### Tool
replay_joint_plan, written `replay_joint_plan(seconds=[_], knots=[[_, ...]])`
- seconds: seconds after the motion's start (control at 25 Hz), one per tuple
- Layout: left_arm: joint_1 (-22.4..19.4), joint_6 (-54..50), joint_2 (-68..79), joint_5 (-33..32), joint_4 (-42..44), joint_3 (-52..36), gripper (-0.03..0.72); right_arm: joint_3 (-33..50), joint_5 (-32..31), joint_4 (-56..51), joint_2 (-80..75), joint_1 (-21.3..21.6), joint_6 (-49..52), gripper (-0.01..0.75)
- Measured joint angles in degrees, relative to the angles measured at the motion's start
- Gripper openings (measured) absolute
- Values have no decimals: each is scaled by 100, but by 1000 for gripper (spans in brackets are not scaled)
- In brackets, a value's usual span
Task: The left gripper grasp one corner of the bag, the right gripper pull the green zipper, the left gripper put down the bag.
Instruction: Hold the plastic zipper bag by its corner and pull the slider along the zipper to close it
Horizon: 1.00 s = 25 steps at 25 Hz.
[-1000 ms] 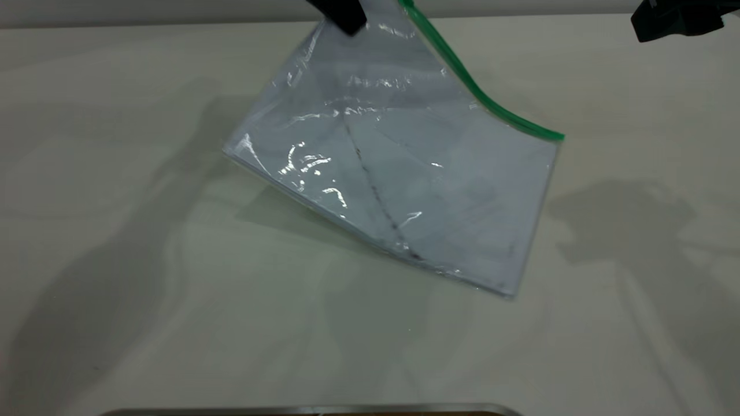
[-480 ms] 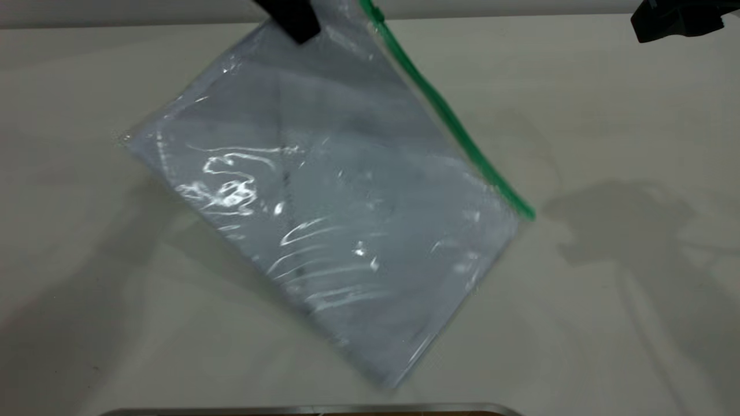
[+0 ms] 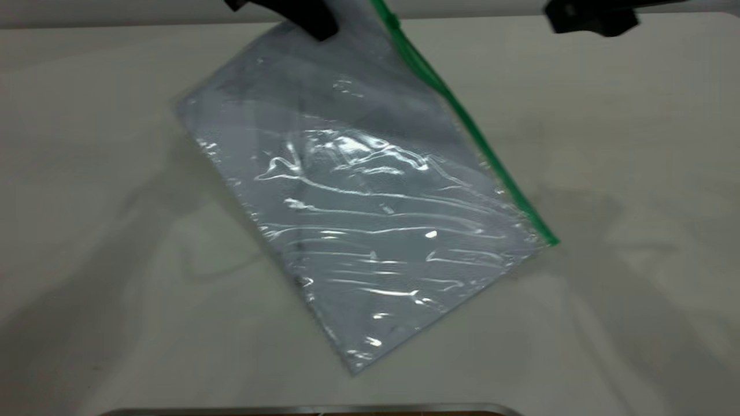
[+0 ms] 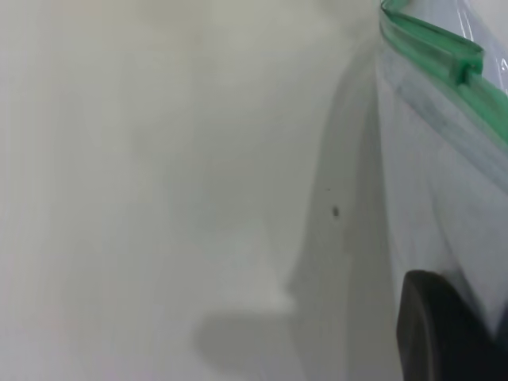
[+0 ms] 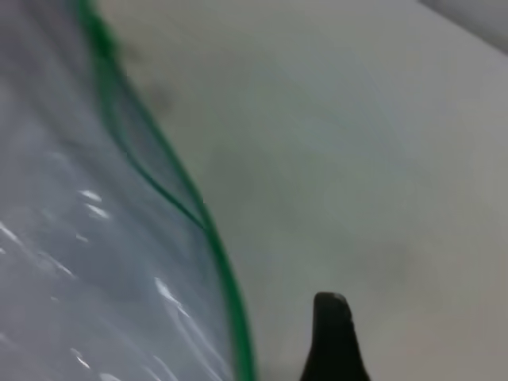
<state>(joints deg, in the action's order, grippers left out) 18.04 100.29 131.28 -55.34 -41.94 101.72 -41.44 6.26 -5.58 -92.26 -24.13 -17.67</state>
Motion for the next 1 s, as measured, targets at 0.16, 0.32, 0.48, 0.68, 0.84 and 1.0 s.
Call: replay_joint_plan(seconds=[0.16, 0.32, 0.48, 0.68, 0.84, 1.0], knots=[[172, 554, 134, 80, -345, -18, 53, 0, 407, 5, -299, -185, 5, 579], [380, 913, 266, 263, -433, -18, 53, -6, 773, 5, -705, -215, 5, 579], [526, 1130, 422, 480, -454, -18, 53, -13, 1099, 27, -1094, -215, 39, 579], [709, 1371, 666, 741, -591, -18, 53, -36, 1241, 324, -1349, -215, 250, 579], [751, 1721, 737, 854, -830, -18, 53, -42, 1262, 807, -1436, -215, 647, 579], [763, 2012, 737, 886, -1001, -18, 53, -42, 1262, 1511, -1441, -215, 1280, 579]])
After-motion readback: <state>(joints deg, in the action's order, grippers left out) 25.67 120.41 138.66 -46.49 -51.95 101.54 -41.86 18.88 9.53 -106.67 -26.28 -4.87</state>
